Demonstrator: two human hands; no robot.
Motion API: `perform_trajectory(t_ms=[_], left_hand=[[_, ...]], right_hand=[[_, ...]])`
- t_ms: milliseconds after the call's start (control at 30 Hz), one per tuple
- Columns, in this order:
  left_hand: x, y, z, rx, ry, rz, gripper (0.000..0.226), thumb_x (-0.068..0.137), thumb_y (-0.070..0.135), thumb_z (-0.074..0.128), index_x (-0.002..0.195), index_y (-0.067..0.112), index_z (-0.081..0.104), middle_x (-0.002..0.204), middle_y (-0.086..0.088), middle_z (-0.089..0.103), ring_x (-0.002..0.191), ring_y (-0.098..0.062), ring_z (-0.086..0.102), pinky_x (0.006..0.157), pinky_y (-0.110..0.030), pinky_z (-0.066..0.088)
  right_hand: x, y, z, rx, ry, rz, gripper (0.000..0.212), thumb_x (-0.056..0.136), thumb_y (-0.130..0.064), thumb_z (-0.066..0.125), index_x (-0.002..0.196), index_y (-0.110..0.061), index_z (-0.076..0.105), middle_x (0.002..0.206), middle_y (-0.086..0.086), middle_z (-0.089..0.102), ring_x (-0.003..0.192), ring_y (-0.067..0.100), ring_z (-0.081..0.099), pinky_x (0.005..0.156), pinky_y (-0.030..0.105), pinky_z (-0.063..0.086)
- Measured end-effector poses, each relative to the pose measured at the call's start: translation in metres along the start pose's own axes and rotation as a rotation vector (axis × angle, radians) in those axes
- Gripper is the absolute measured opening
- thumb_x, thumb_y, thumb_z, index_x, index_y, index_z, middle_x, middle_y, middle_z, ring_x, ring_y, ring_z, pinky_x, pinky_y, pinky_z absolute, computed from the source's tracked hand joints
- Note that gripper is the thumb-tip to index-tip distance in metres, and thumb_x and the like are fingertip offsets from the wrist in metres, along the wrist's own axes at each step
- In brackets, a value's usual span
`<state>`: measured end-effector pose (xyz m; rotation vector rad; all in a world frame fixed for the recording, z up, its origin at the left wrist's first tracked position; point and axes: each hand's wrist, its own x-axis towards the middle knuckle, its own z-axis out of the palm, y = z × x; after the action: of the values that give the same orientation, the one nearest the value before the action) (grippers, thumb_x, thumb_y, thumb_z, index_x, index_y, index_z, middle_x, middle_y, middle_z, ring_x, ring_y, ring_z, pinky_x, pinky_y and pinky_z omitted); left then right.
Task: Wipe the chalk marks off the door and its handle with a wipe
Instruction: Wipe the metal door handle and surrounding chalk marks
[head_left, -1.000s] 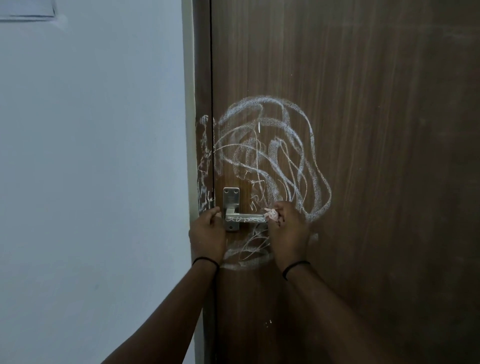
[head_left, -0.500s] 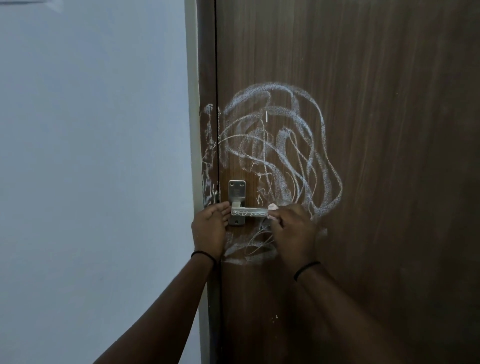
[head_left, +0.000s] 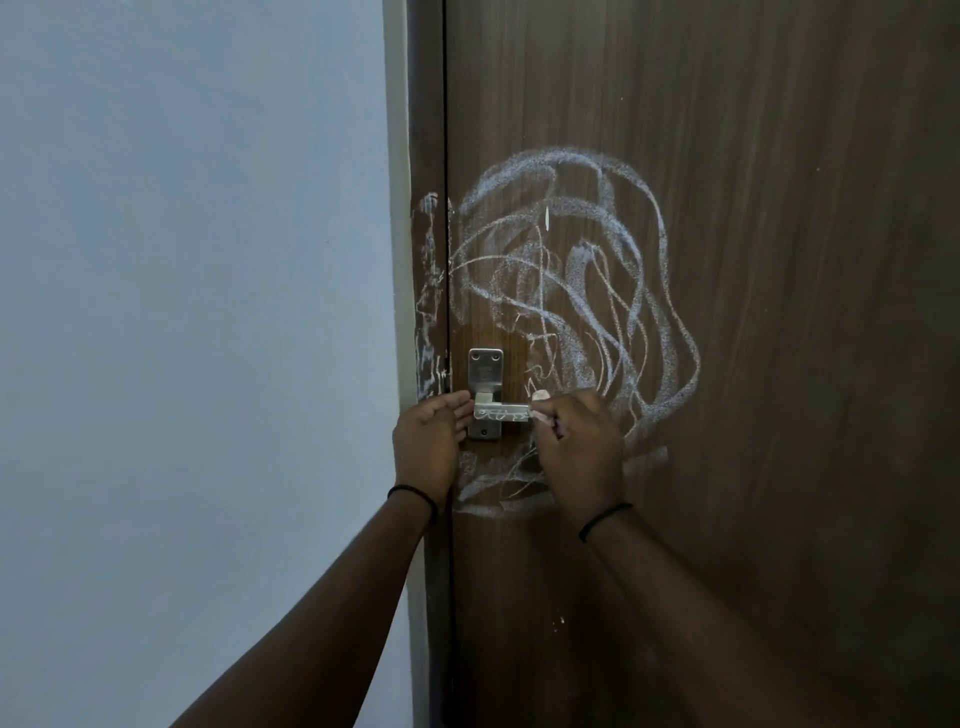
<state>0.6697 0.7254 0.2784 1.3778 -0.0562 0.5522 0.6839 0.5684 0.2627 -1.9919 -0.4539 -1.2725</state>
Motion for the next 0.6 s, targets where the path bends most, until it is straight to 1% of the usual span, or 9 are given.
perform_trajectory(t_ms=[67,167,233,300,333,367,433,533,600], left_hand=[[0.0,0.001,-0.002,0.009,-0.013,0.0,0.033,0.101,0.001,0.037,0.121,-0.006,0.063,0.112,-0.018,0.069,0.091,-0.013,0.068,0.066,-0.012,0.055],[-0.002,0.003,-0.003,-0.002,-0.028,-0.008,0.033,0.102,0.001,0.037,0.123,-0.007,0.061,0.115,-0.02,0.068,0.093,-0.016,0.068,0.068,-0.012,0.055],[-0.002,0.006,-0.001,0.001,-0.021,-0.016,0.033,0.102,0.001,0.037,0.123,-0.007,0.061,0.114,-0.02,0.068,0.094,-0.019,0.067,0.069,-0.013,0.056],[-0.002,0.006,-0.001,0.007,-0.02,-0.021,0.033,0.102,0.001,0.036,0.123,-0.007,0.061,0.114,-0.02,0.068,0.094,-0.02,0.068,0.07,-0.013,0.056],[-0.002,0.005,-0.002,0.011,-0.027,-0.022,0.033,0.102,0.001,0.037,0.123,-0.007,0.061,0.115,-0.02,0.068,0.095,-0.021,0.068,0.071,-0.013,0.056],[-0.002,0.005,-0.003,0.01,-0.034,-0.023,0.033,0.102,0.001,0.037,0.123,-0.007,0.061,0.116,-0.02,0.068,0.097,-0.021,0.067,0.072,-0.013,0.056],[-0.004,0.005,-0.004,0.006,-0.044,-0.02,0.033,0.102,0.003,0.036,0.124,-0.006,0.06,0.117,-0.019,0.068,0.097,-0.019,0.068,0.073,-0.014,0.056],[-0.006,0.006,-0.002,0.014,-0.033,-0.014,0.035,0.102,0.004,0.036,0.123,-0.005,0.062,0.115,-0.018,0.069,0.094,-0.015,0.069,0.072,-0.013,0.056],[-0.004,0.006,-0.001,0.016,-0.02,-0.019,0.034,0.102,0.003,0.036,0.122,-0.005,0.062,0.113,-0.018,0.07,0.094,-0.017,0.069,0.073,-0.015,0.057]], right_hand=[[-0.002,0.003,0.0,0.002,-0.02,-0.024,0.011,0.081,0.001,0.072,0.088,-0.006,0.075,0.09,0.003,0.062,0.077,0.007,0.053,0.07,0.013,0.039],[0.005,0.004,-0.003,0.019,0.033,0.032,0.008,0.081,-0.001,0.073,0.085,-0.008,0.074,0.089,0.003,0.061,0.075,0.008,0.052,0.067,0.007,0.033],[0.009,-0.003,0.002,0.026,0.04,0.051,0.008,0.082,-0.001,0.071,0.085,-0.007,0.073,0.09,0.005,0.061,0.077,0.011,0.053,0.07,0.013,0.035],[0.003,-0.01,0.008,0.02,-0.024,0.027,0.01,0.082,0.001,0.069,0.088,-0.006,0.073,0.091,0.005,0.059,0.078,0.014,0.054,0.07,0.021,0.04],[-0.002,-0.009,0.009,0.016,-0.047,0.004,0.012,0.082,0.003,0.069,0.089,-0.006,0.073,0.092,0.005,0.059,0.078,0.014,0.055,0.069,0.023,0.042],[-0.004,-0.006,0.008,0.017,-0.054,-0.016,0.013,0.081,0.003,0.069,0.09,-0.005,0.073,0.093,0.005,0.06,0.079,0.013,0.055,0.07,0.024,0.044],[-0.005,0.001,0.003,0.033,-0.018,-0.012,0.013,0.081,0.002,0.071,0.09,-0.007,0.074,0.095,0.005,0.061,0.081,0.011,0.056,0.072,0.021,0.046],[0.004,-0.001,0.004,0.062,0.047,0.034,0.01,0.083,0.0,0.071,0.089,-0.009,0.073,0.092,0.005,0.06,0.077,0.009,0.053,0.069,0.019,0.042],[0.003,-0.011,0.011,0.068,0.006,0.034,0.011,0.083,0.001,0.07,0.089,-0.008,0.073,0.092,0.005,0.059,0.078,0.013,0.055,0.07,0.021,0.042]])
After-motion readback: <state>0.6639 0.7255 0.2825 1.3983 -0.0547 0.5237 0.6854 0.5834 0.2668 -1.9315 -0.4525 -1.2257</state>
